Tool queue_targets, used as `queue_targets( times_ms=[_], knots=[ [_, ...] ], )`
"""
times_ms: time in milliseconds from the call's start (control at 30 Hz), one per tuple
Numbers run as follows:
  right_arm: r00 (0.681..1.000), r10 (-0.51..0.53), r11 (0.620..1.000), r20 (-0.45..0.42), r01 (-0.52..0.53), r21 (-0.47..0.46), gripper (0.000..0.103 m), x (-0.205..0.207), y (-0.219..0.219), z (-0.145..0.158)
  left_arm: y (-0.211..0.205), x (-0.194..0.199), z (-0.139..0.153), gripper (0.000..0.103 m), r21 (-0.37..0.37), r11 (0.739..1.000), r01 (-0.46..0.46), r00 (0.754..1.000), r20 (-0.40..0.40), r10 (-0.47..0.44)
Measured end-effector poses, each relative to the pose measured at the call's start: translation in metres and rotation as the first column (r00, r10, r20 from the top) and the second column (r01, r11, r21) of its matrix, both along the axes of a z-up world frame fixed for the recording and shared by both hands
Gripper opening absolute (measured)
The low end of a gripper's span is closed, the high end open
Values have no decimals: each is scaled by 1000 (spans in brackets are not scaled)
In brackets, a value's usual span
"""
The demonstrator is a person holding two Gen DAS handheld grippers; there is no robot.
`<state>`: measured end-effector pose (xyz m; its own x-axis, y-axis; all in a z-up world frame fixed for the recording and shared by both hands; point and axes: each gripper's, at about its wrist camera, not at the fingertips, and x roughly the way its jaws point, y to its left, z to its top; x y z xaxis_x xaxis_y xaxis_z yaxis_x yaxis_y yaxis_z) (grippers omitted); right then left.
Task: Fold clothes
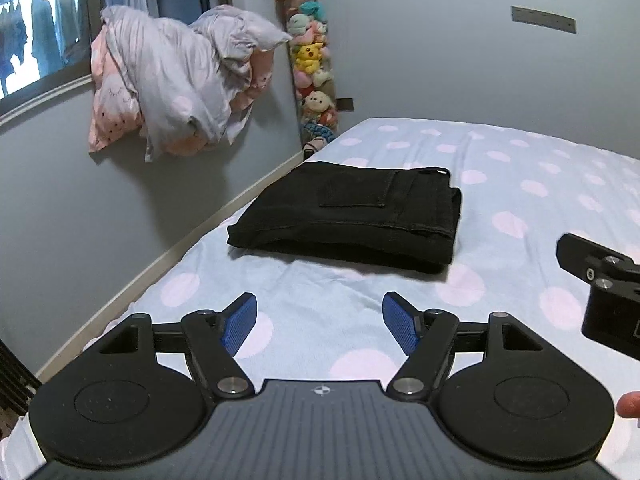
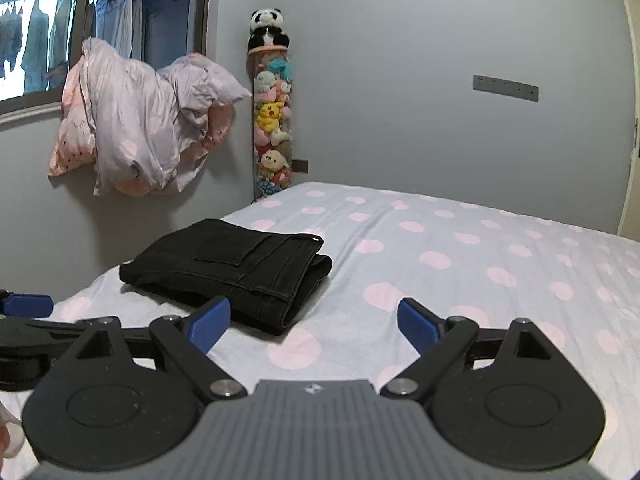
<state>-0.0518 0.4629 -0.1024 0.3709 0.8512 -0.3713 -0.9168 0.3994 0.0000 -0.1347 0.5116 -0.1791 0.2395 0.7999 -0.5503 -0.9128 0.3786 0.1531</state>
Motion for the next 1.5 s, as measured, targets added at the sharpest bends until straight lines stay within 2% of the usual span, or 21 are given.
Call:
queue_targets(
  times_ms=[133, 200, 300, 367, 633, 800, 1067, 1500],
  knots=[
    [998, 35, 999, -53, -34, 13, 93, -10, -20, 1, -14, -5, 0, 82, -9, 1000, 16, 1000, 2, -16],
    [995, 87, 996, -42, -85, 33, 97, -17, -32, 2, -20, -9, 1, 82, -1, 1000, 18, 1000, 6, -18],
    [996, 92, 994, -13, -91, 62, 102, -28, -46, 5, -25, -14, 2, 82, 6, 1000, 20, 1000, 11, -20],
    [996, 83, 993, -20, -81, 85, 102, -32, -53, 6, -30, -18, 3, 82, 13, 1000, 22, 1000, 20, -22],
    [997, 57, 998, -58, -57, 6, 102, -47, -69, -2, -43, -29, -2, 82, 35, 998, 48, 999, -8, -47],
    [991, 30, 999, -129, -33, -17, 102, -53, -75, -11, -48, -35, -4, 82, 36, 998, 57, 998, -11, -57],
    [992, 26, 999, -122, -29, -20, 102, -63, -82, -10, -51, -44, -1, 82, 17, 998, 56, 998, 16, -56],
    [990, 23, 999, -141, -26, -20, 102, -59, -83, -7, -52, -44, 1, 79, 12, 998, 67, 998, 16, -67]
  ],
)
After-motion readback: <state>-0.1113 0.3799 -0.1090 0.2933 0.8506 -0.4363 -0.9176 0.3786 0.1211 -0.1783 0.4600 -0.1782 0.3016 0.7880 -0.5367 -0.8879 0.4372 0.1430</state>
